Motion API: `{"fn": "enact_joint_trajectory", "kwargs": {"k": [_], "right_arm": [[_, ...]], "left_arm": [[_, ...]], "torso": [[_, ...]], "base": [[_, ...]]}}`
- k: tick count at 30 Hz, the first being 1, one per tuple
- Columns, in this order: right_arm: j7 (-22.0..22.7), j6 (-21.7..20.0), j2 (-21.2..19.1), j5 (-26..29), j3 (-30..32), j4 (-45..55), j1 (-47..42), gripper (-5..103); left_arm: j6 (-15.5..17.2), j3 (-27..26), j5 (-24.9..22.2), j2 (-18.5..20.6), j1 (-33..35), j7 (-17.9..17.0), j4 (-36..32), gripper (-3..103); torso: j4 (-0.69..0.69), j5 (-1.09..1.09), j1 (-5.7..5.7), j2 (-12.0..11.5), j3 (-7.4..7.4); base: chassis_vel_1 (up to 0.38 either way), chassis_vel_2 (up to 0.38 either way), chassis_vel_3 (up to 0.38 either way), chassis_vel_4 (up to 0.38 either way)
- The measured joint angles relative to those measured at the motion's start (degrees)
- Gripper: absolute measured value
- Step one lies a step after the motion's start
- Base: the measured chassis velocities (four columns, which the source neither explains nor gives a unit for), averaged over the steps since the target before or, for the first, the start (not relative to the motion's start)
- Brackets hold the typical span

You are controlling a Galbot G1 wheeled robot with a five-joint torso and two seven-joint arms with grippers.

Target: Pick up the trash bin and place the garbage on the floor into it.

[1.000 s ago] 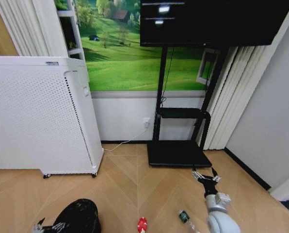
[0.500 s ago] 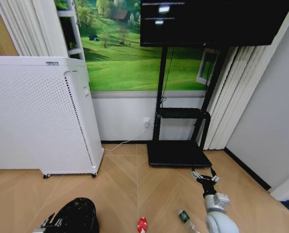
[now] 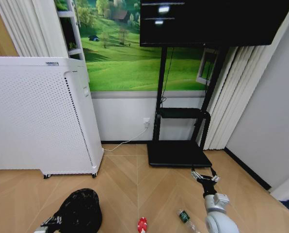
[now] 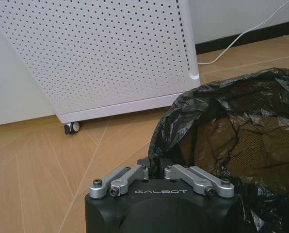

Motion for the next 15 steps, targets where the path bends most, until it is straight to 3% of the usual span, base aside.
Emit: {"fn": "enact_joint_trajectory", "kwargs": {"k": [9, 15], "right_arm": [[-0.1, 0.1, 0.0, -0.1, 0.0, 0.1, 0.0, 100], [-0.3, 0.4, 0.1, -0.1, 0.0, -0.2, 0.0, 100]], "left_arm": [[-0.2, 0.4, 0.3, -0.1, -0.6, 0.5, 0.2, 9], [-1.2, 0.3, 0.5, -0.6, -1.2, 0.8, -1.1, 9]], "torso": [[0.0, -0.05, 0.0, 0.0, 0.01], [-0.01, -0.2, 0.01, 0.0, 0.03]], "base": [[0.0, 0.0, 0.0, 0.0], [0.0, 0.0, 0.0, 0.0]]}}
